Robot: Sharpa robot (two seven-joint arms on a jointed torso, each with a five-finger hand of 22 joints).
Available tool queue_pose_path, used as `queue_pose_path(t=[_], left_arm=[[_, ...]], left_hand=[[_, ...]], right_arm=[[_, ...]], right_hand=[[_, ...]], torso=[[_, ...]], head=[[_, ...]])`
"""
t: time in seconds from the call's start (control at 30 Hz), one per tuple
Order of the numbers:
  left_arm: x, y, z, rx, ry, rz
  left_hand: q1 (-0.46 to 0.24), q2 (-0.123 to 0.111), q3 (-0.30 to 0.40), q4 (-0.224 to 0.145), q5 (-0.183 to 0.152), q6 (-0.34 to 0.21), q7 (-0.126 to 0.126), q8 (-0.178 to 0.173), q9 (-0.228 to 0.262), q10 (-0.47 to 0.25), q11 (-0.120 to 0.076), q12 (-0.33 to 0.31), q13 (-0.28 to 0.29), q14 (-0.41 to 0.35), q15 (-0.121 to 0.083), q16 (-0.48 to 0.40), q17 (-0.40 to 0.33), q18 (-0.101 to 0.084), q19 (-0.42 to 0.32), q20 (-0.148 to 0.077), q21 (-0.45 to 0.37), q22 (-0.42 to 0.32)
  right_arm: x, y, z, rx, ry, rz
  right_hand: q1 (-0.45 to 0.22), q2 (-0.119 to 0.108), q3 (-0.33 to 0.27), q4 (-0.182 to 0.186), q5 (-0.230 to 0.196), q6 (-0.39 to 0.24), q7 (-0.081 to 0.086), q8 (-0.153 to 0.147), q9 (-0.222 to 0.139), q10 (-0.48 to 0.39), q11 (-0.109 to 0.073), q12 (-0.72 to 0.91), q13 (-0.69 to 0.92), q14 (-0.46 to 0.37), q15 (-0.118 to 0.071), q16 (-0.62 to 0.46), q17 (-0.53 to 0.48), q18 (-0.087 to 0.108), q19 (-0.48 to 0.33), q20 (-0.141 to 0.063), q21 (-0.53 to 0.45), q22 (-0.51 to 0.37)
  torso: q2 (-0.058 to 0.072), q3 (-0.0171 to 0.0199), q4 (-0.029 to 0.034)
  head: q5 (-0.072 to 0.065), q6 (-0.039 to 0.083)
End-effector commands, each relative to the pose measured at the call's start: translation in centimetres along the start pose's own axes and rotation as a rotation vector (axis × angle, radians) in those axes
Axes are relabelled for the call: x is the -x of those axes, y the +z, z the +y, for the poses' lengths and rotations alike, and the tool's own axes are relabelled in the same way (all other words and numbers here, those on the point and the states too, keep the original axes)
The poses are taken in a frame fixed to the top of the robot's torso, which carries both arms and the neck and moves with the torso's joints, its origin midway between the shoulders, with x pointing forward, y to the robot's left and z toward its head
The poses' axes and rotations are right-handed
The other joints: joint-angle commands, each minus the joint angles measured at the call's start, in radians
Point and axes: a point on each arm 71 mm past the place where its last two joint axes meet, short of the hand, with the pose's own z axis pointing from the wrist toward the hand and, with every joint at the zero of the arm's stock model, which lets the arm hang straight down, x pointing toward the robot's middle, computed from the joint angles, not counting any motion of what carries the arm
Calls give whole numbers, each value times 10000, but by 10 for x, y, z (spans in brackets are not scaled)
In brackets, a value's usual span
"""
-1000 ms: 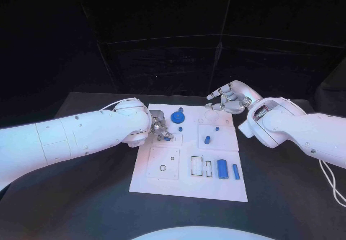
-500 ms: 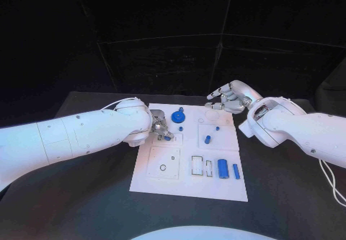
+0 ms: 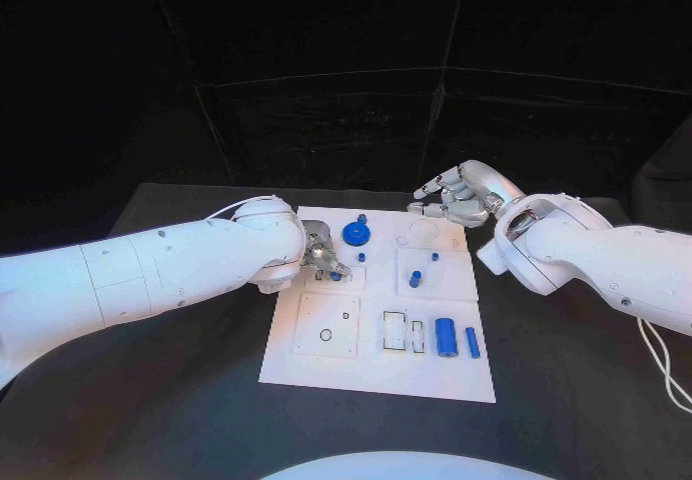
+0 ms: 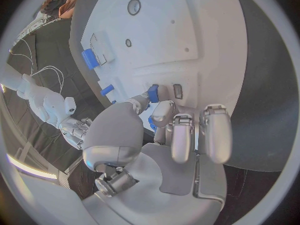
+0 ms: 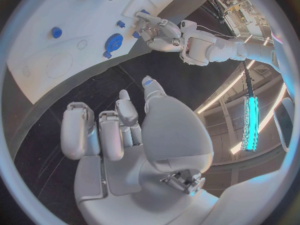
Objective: Assemble the parts on the task board
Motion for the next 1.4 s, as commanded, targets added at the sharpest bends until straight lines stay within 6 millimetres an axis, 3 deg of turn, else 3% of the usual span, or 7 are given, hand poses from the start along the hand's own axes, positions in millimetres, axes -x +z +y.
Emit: queue_pose_path(t=[0.03,0.43,1.07,1.4], left_arm=[[-1,1,0,86,70,178],[0,3,-1,127,44,125],[2,-2,3,103,-155,-115],[30,-20,-4,-479,-531,-492]], left_hand=[[-108,8,-87,-6,8,0,40,66,21,32,14,5,-1,1058,-84,31,2634,-119,158,-66,44,260],[-315,-21,-395,153,7,44,14,136,92,67,-7,53,39,1058,-102,31,2634,-130,184,-84,73,324],[-1004,-369,-2153,946,11,70,-80,341,307,127,-87,122,71,1058,-174,31,2634,-158,245,-153,140,484],[-545,-168,-2911,1120,8,-264,5,206,315,-52,-16,-65,-193,1058,-143,31,2634,-126,179,-136,27,334]], right_arm=[[0,1,2,54,-3,12],[0,1,1,40,1,29],[1,1,0,-34,-16,28],[3,1,-3,-106,-45,-42]], right_hand=[[-107,1,-61,76,-54,-26,2,57,-3,26,16,62,-16,678,1,-58,1095,55,-64,-8,-46,-15],[-202,42,-300,282,-204,-53,6,94,-4,7,23,75,-36,672,6,-85,1065,62,-80,-3,-73,-57],[-249,71,-526,472,-391,-90,15,124,-6,-68,34,3,-127,644,13,-169,943,90,-144,3,-150,-196],[-259,78,-580,520,-435,-101,19,130,-7,-79,37,-3,-137,630,16,-209,885,101,-171,5,-180,-252]], torso=[[1,-4,-2],[-5,-5,-1],[-4,-15,6],[-2,-19,-4]], head=[[-3,-10],[-14,-39],[-33,-36],[-53,-25]])
